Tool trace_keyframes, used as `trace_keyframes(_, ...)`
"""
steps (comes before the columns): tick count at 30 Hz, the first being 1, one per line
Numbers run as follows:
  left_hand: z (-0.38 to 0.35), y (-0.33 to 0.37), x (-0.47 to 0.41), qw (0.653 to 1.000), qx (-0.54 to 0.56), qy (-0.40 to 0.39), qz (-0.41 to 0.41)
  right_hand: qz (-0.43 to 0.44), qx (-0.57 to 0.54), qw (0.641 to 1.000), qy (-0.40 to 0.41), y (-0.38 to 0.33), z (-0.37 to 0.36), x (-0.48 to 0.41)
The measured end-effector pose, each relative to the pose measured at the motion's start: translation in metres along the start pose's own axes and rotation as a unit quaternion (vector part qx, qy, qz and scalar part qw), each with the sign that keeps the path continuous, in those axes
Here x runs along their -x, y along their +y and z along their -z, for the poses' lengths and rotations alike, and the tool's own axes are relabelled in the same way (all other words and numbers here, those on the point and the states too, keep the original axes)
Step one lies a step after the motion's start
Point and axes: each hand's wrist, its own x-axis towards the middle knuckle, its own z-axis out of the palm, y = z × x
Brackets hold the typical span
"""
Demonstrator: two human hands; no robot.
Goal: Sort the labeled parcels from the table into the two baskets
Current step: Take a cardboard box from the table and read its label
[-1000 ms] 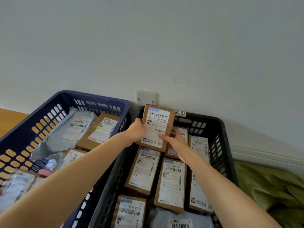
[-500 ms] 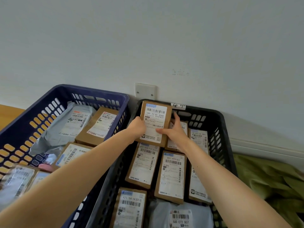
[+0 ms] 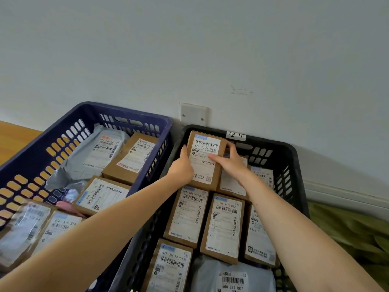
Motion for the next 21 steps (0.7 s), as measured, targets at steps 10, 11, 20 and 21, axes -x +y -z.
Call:
trace_keyframes(10, -0.037, -0.022, 0.007, 0.969, -0.188, 0.051, -0.149, -0.033, 0.125, 0.991, 0.024, 0.005, -0.007, -0.017)
trace_keyframes(11, -0.039, -0.023, 0.005, 0.966, -0.196, 0.058, -0.158, -0.027, 0.131, 0.991, 0.027, 0.006, -0.008, -0.016)
trace_keyframes(20, -0.041, -0.028, -0.013, 0.952, -0.235, 0.067, -0.184, 0.154, 0.213, 0.958, 0.116, 0.01, -0.024, 0.0)
trace_keyframes(21, -0.042, -0.029, -0.013, 0.953, -0.234, 0.063, -0.181, 0.157, 0.225, 0.955, 0.112, 0.011, -0.024, -0.001)
